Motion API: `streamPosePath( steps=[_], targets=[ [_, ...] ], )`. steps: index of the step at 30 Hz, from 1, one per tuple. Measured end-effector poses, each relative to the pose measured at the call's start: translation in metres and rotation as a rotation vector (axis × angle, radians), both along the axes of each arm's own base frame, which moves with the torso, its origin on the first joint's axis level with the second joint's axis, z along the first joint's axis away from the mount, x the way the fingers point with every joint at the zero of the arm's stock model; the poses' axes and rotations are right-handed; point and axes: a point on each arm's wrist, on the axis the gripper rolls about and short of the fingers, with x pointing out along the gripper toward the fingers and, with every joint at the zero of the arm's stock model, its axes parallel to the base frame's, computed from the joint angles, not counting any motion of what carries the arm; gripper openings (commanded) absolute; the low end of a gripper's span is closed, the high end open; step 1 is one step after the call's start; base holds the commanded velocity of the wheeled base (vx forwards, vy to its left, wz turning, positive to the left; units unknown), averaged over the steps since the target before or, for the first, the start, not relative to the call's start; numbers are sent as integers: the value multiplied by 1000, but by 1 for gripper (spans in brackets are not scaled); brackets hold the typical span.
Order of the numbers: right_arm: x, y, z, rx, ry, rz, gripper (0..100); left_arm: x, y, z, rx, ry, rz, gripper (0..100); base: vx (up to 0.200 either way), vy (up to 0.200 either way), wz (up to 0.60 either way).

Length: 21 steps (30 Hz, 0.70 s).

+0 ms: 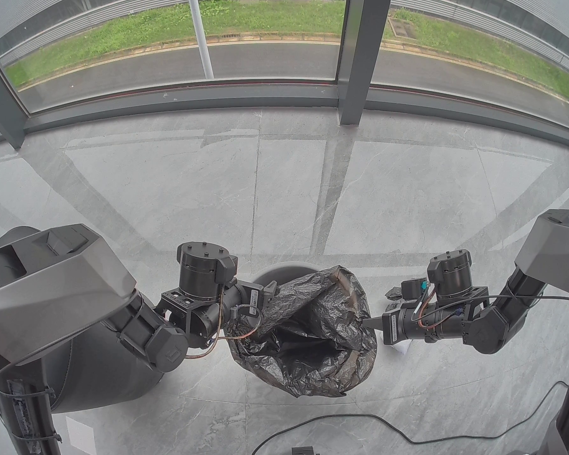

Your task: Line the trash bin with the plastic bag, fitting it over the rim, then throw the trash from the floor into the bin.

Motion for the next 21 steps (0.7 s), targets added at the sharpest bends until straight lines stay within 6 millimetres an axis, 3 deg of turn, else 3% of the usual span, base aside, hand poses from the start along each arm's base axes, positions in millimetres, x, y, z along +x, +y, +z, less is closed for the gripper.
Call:
streamPosePath(
  steps=[11,21],
  targets=[
    [0,0,-1,0,2,2,0,-3,-4,-8,11,1,-8,100,0,0,0],
    [-1,0,-1,-1,4,3,0,-32,-16,-13,10,17,-69,100,0,0,0]
  ],
)
